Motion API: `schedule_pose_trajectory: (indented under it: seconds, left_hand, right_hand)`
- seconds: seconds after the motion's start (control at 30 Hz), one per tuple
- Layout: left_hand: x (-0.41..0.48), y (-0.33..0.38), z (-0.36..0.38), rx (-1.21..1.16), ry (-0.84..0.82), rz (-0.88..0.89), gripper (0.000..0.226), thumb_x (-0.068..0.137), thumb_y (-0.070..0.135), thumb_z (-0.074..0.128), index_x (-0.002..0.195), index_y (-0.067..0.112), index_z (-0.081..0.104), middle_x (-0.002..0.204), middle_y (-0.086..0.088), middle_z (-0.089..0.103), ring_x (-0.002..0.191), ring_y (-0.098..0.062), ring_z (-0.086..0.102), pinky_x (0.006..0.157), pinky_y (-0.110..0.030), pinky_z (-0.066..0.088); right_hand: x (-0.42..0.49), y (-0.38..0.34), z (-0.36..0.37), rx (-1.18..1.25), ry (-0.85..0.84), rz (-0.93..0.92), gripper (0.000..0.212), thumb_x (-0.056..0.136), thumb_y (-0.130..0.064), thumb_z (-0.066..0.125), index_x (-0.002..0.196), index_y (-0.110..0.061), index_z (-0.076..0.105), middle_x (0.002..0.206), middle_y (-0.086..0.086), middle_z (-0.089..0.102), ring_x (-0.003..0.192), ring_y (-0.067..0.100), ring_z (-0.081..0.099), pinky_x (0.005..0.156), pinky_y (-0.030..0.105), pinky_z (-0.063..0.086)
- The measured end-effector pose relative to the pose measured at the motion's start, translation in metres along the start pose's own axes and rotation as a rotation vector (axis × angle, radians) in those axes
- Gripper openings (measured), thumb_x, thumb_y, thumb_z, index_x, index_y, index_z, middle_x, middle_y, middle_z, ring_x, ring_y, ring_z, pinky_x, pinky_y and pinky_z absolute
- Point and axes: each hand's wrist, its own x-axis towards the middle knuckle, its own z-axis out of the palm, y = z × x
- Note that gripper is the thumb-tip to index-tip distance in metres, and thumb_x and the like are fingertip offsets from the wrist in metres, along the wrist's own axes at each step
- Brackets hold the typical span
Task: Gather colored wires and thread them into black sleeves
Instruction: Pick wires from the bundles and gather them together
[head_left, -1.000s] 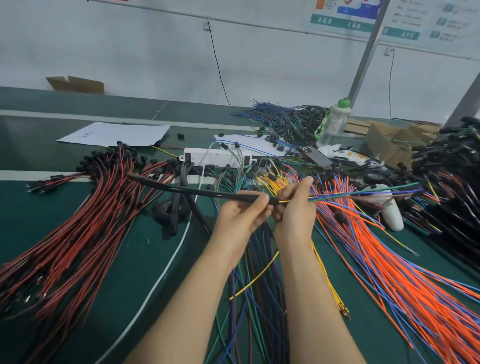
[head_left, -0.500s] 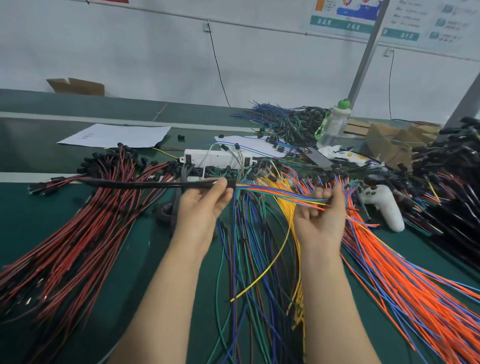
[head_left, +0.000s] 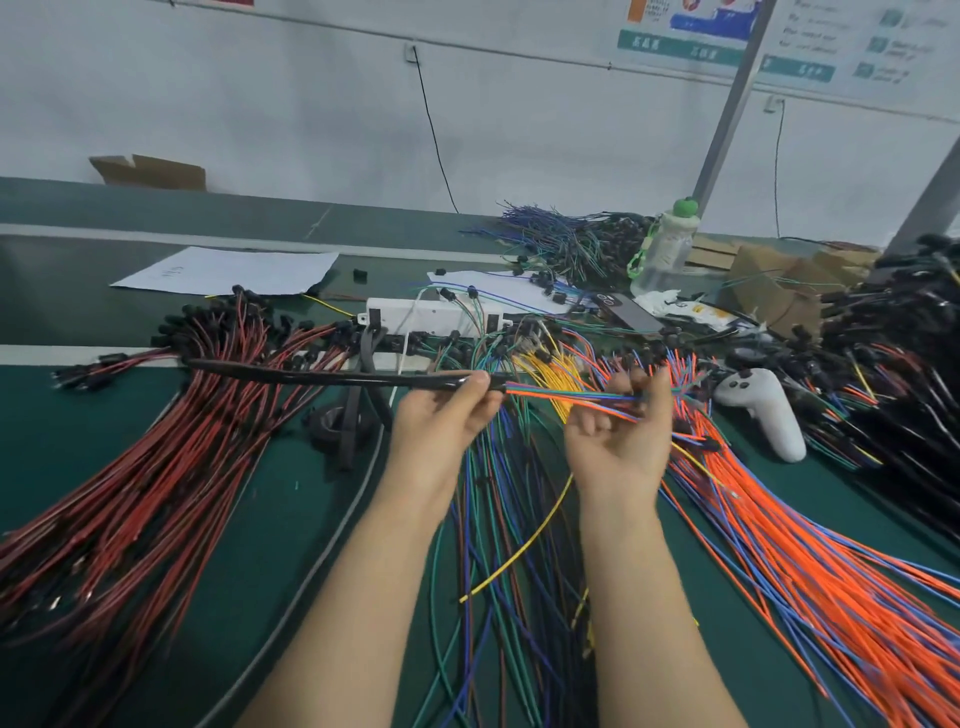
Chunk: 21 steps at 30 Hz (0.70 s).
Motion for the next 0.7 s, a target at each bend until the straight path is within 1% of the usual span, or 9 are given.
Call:
schedule_pose_trajectory:
  seconds: [0.1, 0.2, 0.33, 0.4, 0.47, 0.53, 0.6, 0.67, 0.7]
  left_hand:
    - [0.003, 0.007, -0.007, -0.048, 0.050, -0.005, 0.010, 0.089, 0.000, 0.057, 0.083, 0.004, 0.063, 0.066, 0.003, 0.067, 0.059, -0.004, 0.064, 0.059, -0.012, 0.052]
    - [-0.001, 0.003, -0.005, 0.022, 0.005, -0.048, 0.009, 0.089, 0.001, 0.057, 0.083, 0.004, 0.062, 0.069, 0.000, 0.066, 0.060, -0.004, 0.064, 0.061, -0.012, 0.053]
    - [-0.013, -0.019, 0.017, 0.149, -0.137, -0.081, 0.014, 0.088, -0.003, 0.057, 0.078, 0.005, 0.060, 0.069, -0.002, 0.064, 0.058, -0.004, 0.064, 0.060, -0.013, 0.053]
    - [-0.012, -0.022, 0.021, 0.130, -0.127, -0.064, 0.012, 0.089, -0.003, 0.056, 0.079, 0.004, 0.060, 0.071, -0.004, 0.063, 0.057, -0.004, 0.063, 0.061, -0.013, 0.053]
    - [-0.009, -0.018, 0.017, 0.058, -0.087, -0.051, 0.012, 0.089, -0.002, 0.056, 0.080, 0.004, 0.060, 0.068, -0.002, 0.065, 0.056, -0.004, 0.063, 0.060, -0.013, 0.052]
    - [-0.005, -0.012, 0.010, -0.007, -0.061, -0.026, 0.013, 0.090, -0.001, 0.055, 0.080, 0.005, 0.061, 0.065, 0.002, 0.066, 0.056, -0.003, 0.062, 0.058, -0.012, 0.052]
    - [-0.002, -0.006, 0.004, -0.049, -0.038, -0.005, 0.014, 0.090, -0.001, 0.054, 0.080, 0.006, 0.061, 0.064, 0.004, 0.067, 0.056, -0.002, 0.062, 0.057, -0.011, 0.051]
    - [0.000, -0.003, 0.001, -0.064, -0.022, 0.002, 0.014, 0.090, -0.002, 0.054, 0.081, 0.007, 0.060, 0.062, 0.005, 0.066, 0.055, -0.003, 0.062, 0.056, -0.011, 0.051]
    - [0.000, -0.002, 0.000, -0.067, -0.022, 0.002, 0.015, 0.090, -0.002, 0.054, 0.082, 0.009, 0.060, 0.062, 0.006, 0.065, 0.055, -0.003, 0.062, 0.056, -0.011, 0.050]
  right_hand:
    - [0.003, -0.008, -0.006, -0.026, 0.032, 0.002, 0.040, 0.098, -0.042, 0.045, 0.063, -0.023, 0.039, 0.048, -0.009, 0.045, 0.031, 0.005, 0.026, 0.035, 0.017, 0.014]
    - [0.001, 0.004, 0.001, -0.144, 0.115, -0.103, 0.044, 0.101, -0.040, 0.040, 0.062, -0.019, 0.034, 0.042, -0.009, 0.041, 0.032, 0.004, 0.036, 0.032, 0.014, 0.025]
    - [-0.003, 0.029, 0.007, -0.358, 0.201, -0.230, 0.051, 0.101, -0.040, 0.041, 0.056, -0.016, 0.038, 0.040, -0.011, 0.048, 0.038, 0.003, 0.047, 0.043, 0.017, 0.037]
    - [-0.005, 0.038, 0.007, -0.480, 0.185, -0.222, 0.057, 0.099, -0.043, 0.043, 0.047, -0.018, 0.047, 0.044, -0.010, 0.054, 0.042, 0.005, 0.051, 0.048, 0.019, 0.040]
    - [-0.008, 0.042, 0.009, -0.520, 0.109, -0.150, 0.060, 0.097, -0.044, 0.046, 0.045, -0.019, 0.057, 0.050, -0.010, 0.058, 0.046, 0.006, 0.051, 0.048, 0.018, 0.041]
    - [-0.010, 0.038, 0.011, -0.430, 0.008, -0.034, 0.044, 0.096, -0.042, 0.049, 0.060, -0.020, 0.064, 0.055, -0.010, 0.056, 0.040, 0.004, 0.043, 0.040, 0.015, 0.033]
    - [-0.010, 0.026, 0.010, -0.204, -0.040, 0.037, 0.031, 0.096, -0.038, 0.051, 0.072, -0.019, 0.058, 0.059, -0.008, 0.052, 0.033, 0.002, 0.027, 0.034, 0.013, 0.020]
    - [-0.006, 0.013, 0.007, -0.045, -0.034, 0.061, 0.033, 0.097, -0.037, 0.050, 0.069, -0.019, 0.050, 0.057, -0.007, 0.050, 0.031, 0.002, 0.023, 0.033, 0.013, 0.015]
    - [-0.006, 0.010, 0.006, -0.033, -0.025, 0.057, 0.036, 0.098, -0.037, 0.048, 0.067, -0.019, 0.046, 0.056, -0.007, 0.049, 0.031, 0.002, 0.022, 0.034, 0.013, 0.014]
